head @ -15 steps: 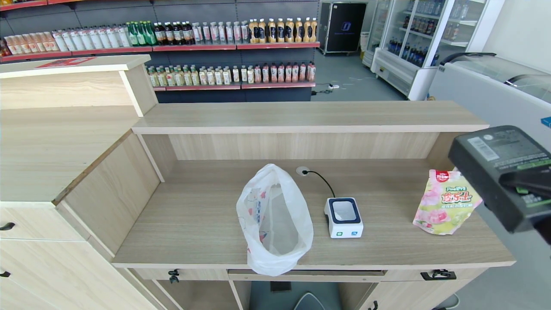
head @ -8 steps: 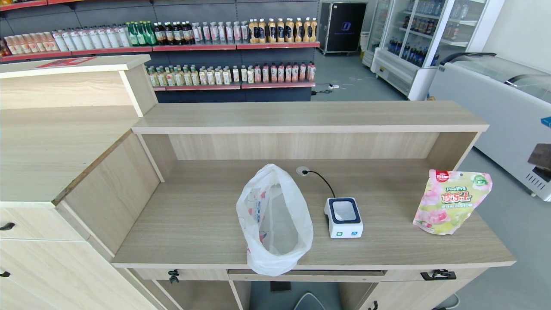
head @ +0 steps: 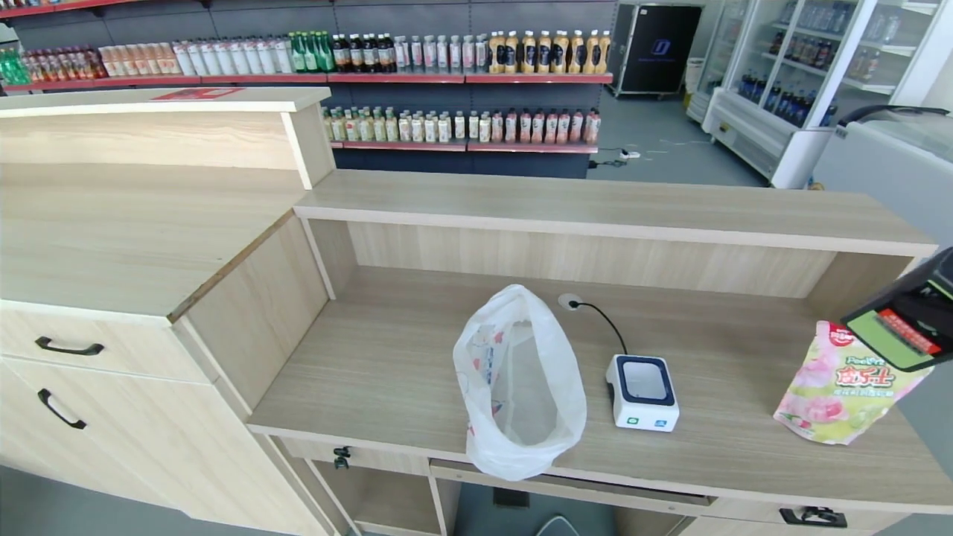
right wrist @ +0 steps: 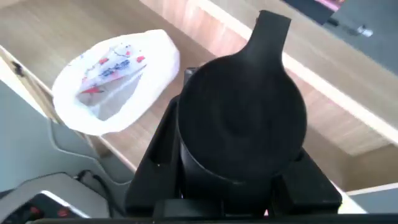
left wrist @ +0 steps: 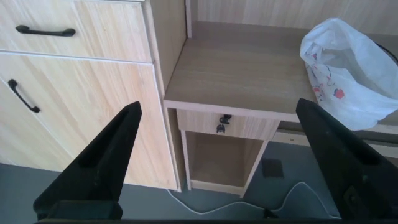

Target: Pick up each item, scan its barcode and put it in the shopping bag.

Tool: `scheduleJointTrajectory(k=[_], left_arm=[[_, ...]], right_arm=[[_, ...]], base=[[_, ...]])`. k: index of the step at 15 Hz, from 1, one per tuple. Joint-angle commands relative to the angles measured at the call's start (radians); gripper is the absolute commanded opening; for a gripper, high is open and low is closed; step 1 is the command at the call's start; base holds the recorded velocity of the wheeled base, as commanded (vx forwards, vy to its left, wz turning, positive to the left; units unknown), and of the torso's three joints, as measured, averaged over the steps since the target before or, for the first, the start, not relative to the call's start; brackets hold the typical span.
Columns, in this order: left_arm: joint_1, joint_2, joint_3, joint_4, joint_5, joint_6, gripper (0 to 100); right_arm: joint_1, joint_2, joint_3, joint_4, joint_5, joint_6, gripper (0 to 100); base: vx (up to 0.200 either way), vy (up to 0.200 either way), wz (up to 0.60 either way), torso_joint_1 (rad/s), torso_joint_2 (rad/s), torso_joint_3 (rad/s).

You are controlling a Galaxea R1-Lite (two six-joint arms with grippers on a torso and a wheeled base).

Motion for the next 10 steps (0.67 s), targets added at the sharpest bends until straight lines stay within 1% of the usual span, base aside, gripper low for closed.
scheduleJointTrajectory(k=[1,2,3,4,6,7,8,9,10], left_arm=[[0.0,0.0,0.0,0.0,0.0,0.0,100],[0.0,0.0,0.0,0.0,0.0,0.001,100],[0.0,0.0,0.0,0.0,0.0,0.001,100],[0.0,0.0,0.0,0.0,0.0,0.0,100],[0.0,0.0,0.0,0.0,0.0,0.0,100],[0.0,0.0,0.0,0.001,0.0,0.0,100],[0.0,0.0,0.0,0.001,0.0,0.001,100],[0.0,0.0,0.0,0.0,0.0,0.001,100],[0.0,0.0,0.0,0.001,0.0,0.0,100]], right_arm=[[-0.016,0.143,-0.045,0.003,-0.007,0.202,0],[-0.075,0.214,-0.069,0.002,-0.007,0.313,0],[-0.098,0.28,-0.083,-0.006,-0.007,0.423,0],[-0.122,0.356,-0.088,-0.052,-0.011,0.509,0],[-0.142,0.482,-0.088,-0.136,-0.019,0.575,0],[-0.142,0.548,-0.097,-0.178,-0.007,0.623,0],[-0.144,0.576,-0.104,-0.196,0.021,0.638,0],[-0.147,0.619,-0.112,-0.213,0.105,0.636,0],[-0.147,0.62,-0.114,-0.215,0.111,0.636,0]], base=[[0.0,0.0,0.0,0.0,0.0,0.0],[0.0,0.0,0.0,0.0,0.0,0.0],[0.0,0.0,0.0,0.0,0.0,0.0],[0.0,0.0,0.0,0.0,0.0,0.0],[0.0,0.0,0.0,0.0,0.0,0.0],[0.0,0.0,0.0,0.0,0.0,0.0],[0.0,0.0,0.0,0.0,0.0,0.0],[0.0,0.0,0.0,0.0,0.0,0.0],[0.0,0.0,0.0,0.0,0.0,0.0]])
